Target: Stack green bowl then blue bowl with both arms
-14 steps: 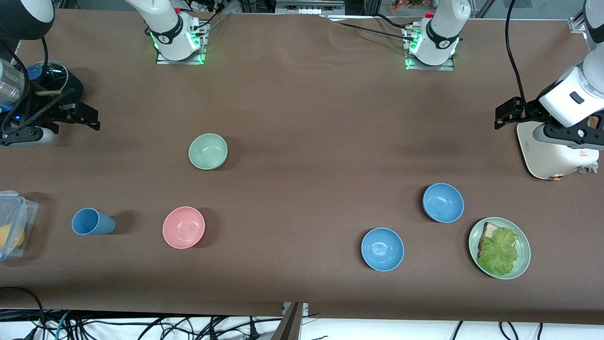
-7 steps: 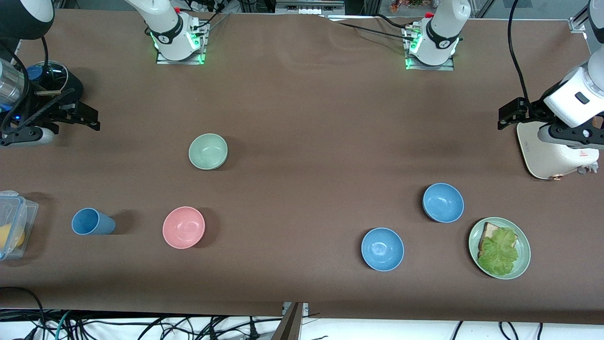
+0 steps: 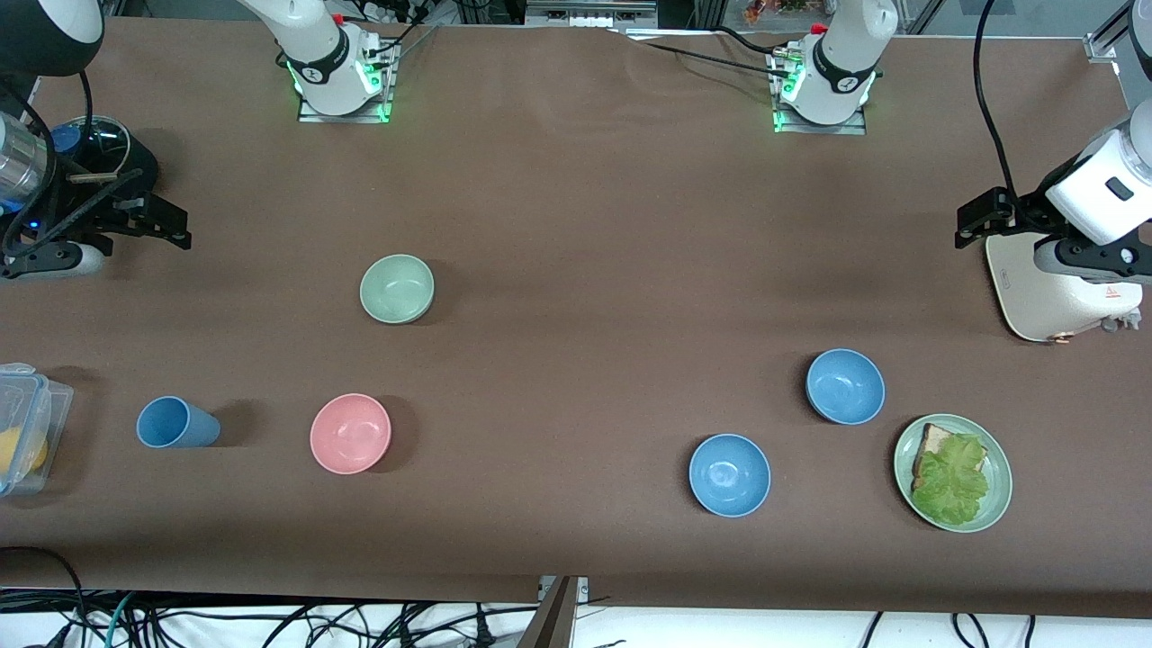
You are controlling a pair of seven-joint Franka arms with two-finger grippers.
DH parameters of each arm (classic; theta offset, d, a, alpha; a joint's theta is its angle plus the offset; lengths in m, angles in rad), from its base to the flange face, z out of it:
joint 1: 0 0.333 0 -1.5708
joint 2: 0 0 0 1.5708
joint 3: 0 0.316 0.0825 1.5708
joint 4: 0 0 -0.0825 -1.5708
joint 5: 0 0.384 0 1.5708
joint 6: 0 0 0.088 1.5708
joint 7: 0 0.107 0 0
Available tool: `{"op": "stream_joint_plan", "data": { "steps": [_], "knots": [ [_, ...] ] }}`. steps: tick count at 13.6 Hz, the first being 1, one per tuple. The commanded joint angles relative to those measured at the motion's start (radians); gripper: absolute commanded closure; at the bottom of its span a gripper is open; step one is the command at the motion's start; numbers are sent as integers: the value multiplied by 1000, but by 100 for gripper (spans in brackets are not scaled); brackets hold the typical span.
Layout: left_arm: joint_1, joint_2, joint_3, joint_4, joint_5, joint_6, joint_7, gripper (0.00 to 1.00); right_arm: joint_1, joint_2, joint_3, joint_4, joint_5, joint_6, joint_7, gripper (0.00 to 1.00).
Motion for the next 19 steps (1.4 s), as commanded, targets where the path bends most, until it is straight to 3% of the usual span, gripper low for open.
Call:
{"op": "stream_joint_plan", "data": {
  "steps": [1,9,19],
  "knots": [
    [7,14,-5,32,-14,-22,18,0,-9,3,1,9,19,0,-6,0],
    [4,17,-10,31,-14,-23,18,0,-9,4,1,9,21,3,9,0],
    [2,22,-11,32,-16,-23,18,0,-3,107,4,15,38,7,-8,0]
  ]
}}
